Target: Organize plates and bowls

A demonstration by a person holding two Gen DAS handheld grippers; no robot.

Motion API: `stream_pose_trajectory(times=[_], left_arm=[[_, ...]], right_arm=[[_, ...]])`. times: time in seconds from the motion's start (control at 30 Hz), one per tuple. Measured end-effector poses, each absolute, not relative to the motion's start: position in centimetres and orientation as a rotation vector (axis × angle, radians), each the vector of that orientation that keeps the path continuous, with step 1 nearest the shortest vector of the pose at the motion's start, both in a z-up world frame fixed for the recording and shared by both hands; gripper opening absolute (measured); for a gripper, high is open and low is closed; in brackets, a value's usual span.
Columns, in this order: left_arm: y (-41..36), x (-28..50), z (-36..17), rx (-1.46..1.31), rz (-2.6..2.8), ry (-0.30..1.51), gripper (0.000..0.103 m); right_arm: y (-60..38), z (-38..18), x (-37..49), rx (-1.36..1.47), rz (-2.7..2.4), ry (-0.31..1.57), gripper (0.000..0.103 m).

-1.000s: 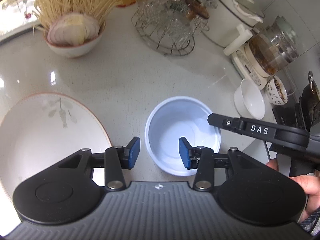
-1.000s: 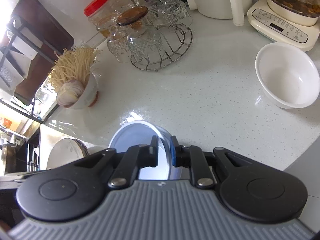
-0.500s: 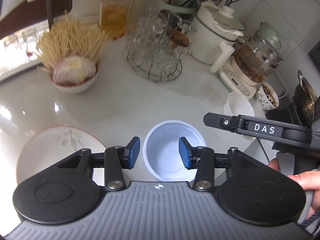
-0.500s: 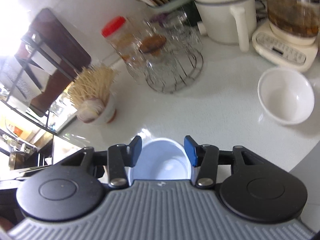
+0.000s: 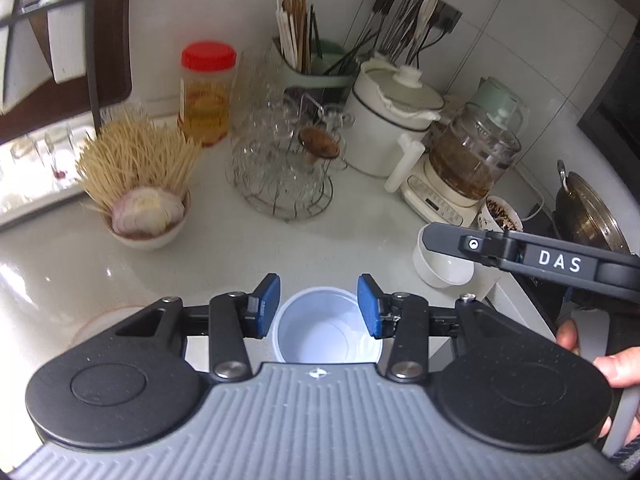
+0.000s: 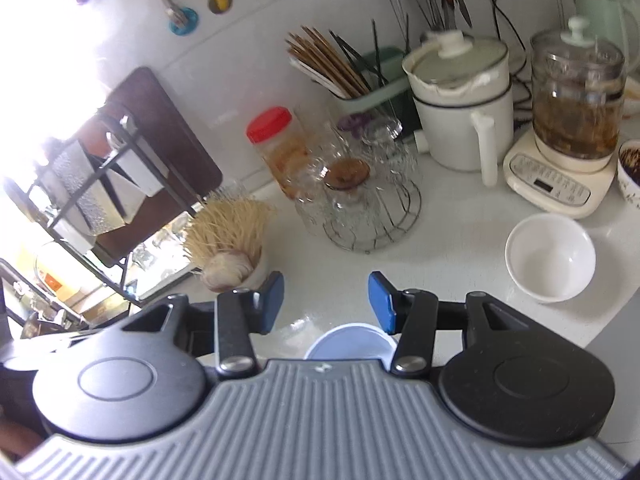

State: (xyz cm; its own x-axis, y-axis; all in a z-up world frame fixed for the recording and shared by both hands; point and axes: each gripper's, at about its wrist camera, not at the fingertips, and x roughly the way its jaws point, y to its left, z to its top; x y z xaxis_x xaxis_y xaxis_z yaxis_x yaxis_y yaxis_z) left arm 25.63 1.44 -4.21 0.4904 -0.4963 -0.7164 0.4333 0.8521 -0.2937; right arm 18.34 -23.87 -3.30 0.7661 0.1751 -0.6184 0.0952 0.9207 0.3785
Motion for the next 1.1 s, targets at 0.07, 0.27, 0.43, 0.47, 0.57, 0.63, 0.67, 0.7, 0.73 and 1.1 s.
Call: stream_pose_trajectory(times=[0.07,0.27,0.43,0.47,0.57,0.63,0.67,0.7,0.73,1.1], left_arm=[[2.0,25.1,-3.5,-0.071,-0.568,0.873,0.049],[4.0,23.5,-2.0,-0.077,-0.573,0.826,0.052],[4.9,23.0,-2.4,-0.079,-0.571,0.845,0.052],[5.0,22.9,-2.5,-0.083,-0.582,0.846,0.052],[4.8,22.9,-3.2,-0.08,-0.596,0.858,0.052],[4.4,22.8,-3.5,-0.089,-0.603,0.855,0.052],[4.1,22.9,-3.6,-0.089,-0.607,0.853,0.052],[3.8,22.8,-3.6,-0.09,-0.61,0.848,0.052],[3.4,22.7,-3.6,-0.09,-0.616,0.843,0.052],[-4.4,23.4,-2.6,-0.094,-0.631,0.819,0.052]], right_arm=[[-23.3,-2.8,17.6,0.394,0.04,0.685,0.051],[-21.8,-1.9,15.3,0.4,0.012,0.648,0.051],[-21.1,-1.9,14.1,0.404,-0.029,0.651,0.051],[-21.1,-2.0,13.8,0.409,-0.034,0.652,0.05],[-21.3,-2.4,12.9,0.402,-0.063,0.667,0.05],[-21.7,-2.7,12.3,0.395,-0.071,0.673,0.05],[-21.9,-2.8,12.0,0.395,-0.078,0.682,0.051],[-22.2,-2.7,11.9,0.399,-0.079,0.693,0.051],[-22.5,-2.5,11.6,0.401,-0.073,0.691,0.051],[-28.3,-1.3,12.3,0.373,-0.084,0.635,0.051]])
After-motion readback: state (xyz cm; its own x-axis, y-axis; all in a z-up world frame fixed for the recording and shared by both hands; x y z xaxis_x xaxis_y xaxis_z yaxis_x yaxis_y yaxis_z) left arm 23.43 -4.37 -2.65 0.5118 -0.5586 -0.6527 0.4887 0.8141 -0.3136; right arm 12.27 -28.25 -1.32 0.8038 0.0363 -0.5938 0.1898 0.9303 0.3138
